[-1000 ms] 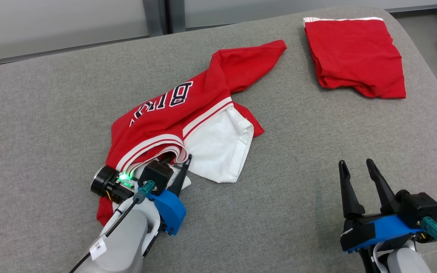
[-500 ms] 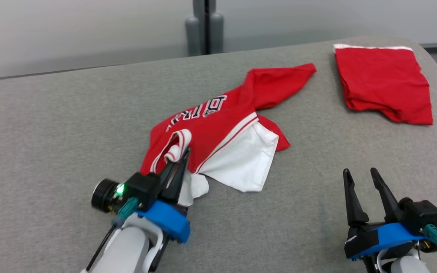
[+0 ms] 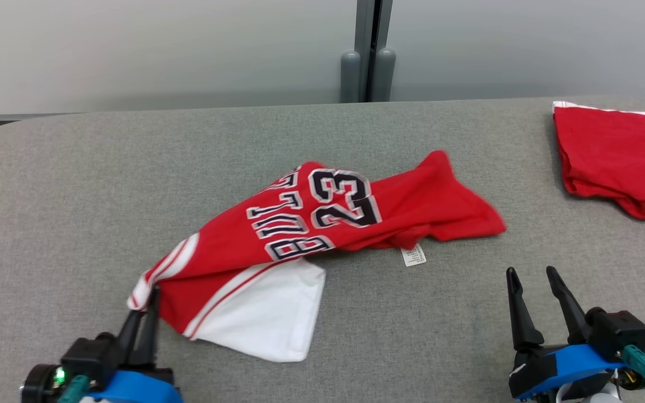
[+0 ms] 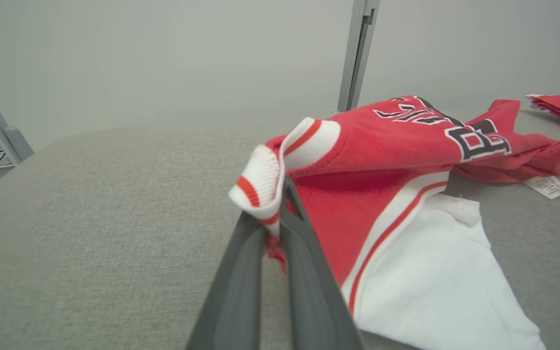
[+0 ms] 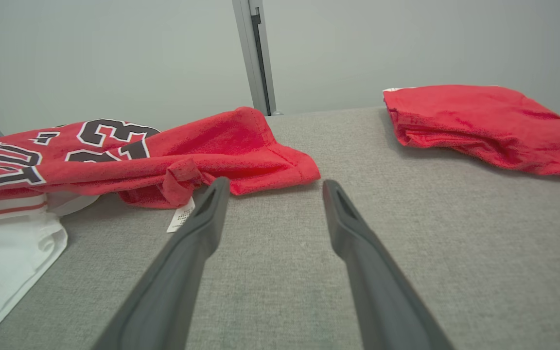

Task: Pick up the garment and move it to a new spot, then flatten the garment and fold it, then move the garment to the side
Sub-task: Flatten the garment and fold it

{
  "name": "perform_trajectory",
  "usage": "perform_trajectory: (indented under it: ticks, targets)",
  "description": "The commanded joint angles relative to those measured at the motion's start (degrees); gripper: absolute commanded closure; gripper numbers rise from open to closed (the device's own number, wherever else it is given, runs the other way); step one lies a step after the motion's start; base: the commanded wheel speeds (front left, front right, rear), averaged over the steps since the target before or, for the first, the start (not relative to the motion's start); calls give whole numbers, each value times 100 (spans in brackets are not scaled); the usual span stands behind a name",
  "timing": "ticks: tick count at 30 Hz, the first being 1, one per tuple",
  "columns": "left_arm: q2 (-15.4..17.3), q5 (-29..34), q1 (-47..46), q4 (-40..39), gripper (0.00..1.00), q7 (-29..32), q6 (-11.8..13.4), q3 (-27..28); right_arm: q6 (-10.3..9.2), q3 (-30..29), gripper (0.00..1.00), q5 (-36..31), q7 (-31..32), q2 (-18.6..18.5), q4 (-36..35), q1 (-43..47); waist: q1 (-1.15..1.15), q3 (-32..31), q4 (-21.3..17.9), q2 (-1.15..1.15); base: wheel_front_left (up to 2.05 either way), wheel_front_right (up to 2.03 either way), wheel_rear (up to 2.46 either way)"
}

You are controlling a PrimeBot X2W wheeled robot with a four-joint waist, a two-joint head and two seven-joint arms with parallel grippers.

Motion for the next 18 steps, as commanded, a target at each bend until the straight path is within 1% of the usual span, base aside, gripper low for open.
perform_trajectory:
  ticks: [1,4,5,6,8,12,13,14,15,18]
  targets:
    - [69,-36,59,-3,100,-15,51,198,1,8,0,-29,-13,-17,29,85,1,-21,17,1,0,0,0]
    - [165,-61,141,68,100,-15,94,547,1,17,0,-57,-13,-17,57,95,1,-60,9,1,0,0,0]
    - [165,-61,141,68,100,-15,94,547,1,17,0,-57,-13,-17,57,95,1,-60,9,1,0,0,0]
    - [186,-107,97,146,100,-15,85,735,1,21,0,-90,-13,-14,73,111,1,-79,-13,1,0,0,0]
    - [213,-51,-3,315,100,-15,67,879,1,7,0,-142,-13,-16,104,117,1,-115,-67,1,0,0,0]
    - [181,-16,-133,549,100,-14,30,954,1,2,0,-170,-13,-14,135,119,1,-152,-117,1,0,0,0]
    - [141,-1,-159,617,58,-15,18,974,1,-7,0,-177,-13,-16,146,121,1,-165,-131,1,0,0,0]
    - [104,22,-178,658,6,-15,14,994,1,-9,0,-179,-13,-16,156,128,1,-178,-145,1,0,0,0]
    - [57,43,-196,687,0,-15,15,1019,1,-12,0,-178,-13,-15,159,140,1,-191,-153,1,0,0,0]
    - [-71,83,-204,739,0,-15,-11,1094,1,-45,0,-166,-13,-15,153,199,1,-236,-146,1,0,0,0]
